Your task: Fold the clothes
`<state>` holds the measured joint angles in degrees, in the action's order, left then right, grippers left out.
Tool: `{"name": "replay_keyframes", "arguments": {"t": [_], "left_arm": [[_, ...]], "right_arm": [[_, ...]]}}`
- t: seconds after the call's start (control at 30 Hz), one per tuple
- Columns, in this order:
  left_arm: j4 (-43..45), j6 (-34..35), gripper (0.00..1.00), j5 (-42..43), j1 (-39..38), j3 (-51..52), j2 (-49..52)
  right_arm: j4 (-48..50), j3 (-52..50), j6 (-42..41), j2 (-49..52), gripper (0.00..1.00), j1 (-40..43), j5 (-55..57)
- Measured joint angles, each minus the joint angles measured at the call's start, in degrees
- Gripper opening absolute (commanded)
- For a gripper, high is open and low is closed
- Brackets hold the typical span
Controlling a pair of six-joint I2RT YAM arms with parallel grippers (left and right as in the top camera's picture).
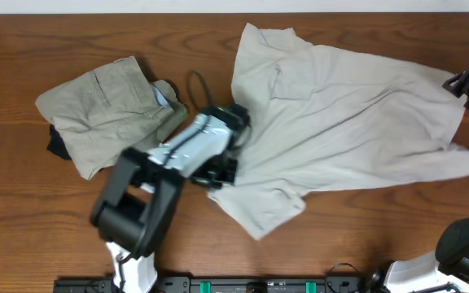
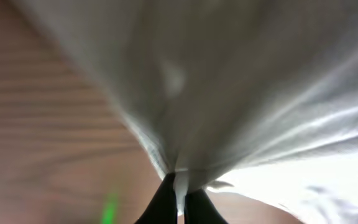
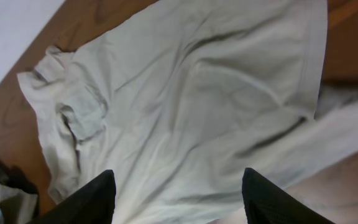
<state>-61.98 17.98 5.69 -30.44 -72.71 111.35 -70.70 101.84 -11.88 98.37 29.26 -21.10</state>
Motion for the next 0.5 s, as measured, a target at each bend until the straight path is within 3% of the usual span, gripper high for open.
{"name": "replay_keyframes", "arguments": {"t": [0.23, 0.43, 0.5], "left_arm": [[-0.83, -3.82, 0.07, -3.87, 7.85, -0.98, -6.93], [-2.6, -5.68, 0.15, -7.1, 12.35, -1.14, -6.91], [-3.19, -6.25, 0.32, -7.87, 14.27, -1.14, -6.91]], "right_arm": [[-0.39, -4.02, 1.42, 0.0, 0.66, -1.97, 0.87], [2.58, -16.24, 2.12, 0.09, 0.71, -3.78, 3.32], [4.63, -20.41, 1.95, 0.15, 0.72, -3.72, 5.07]]}}
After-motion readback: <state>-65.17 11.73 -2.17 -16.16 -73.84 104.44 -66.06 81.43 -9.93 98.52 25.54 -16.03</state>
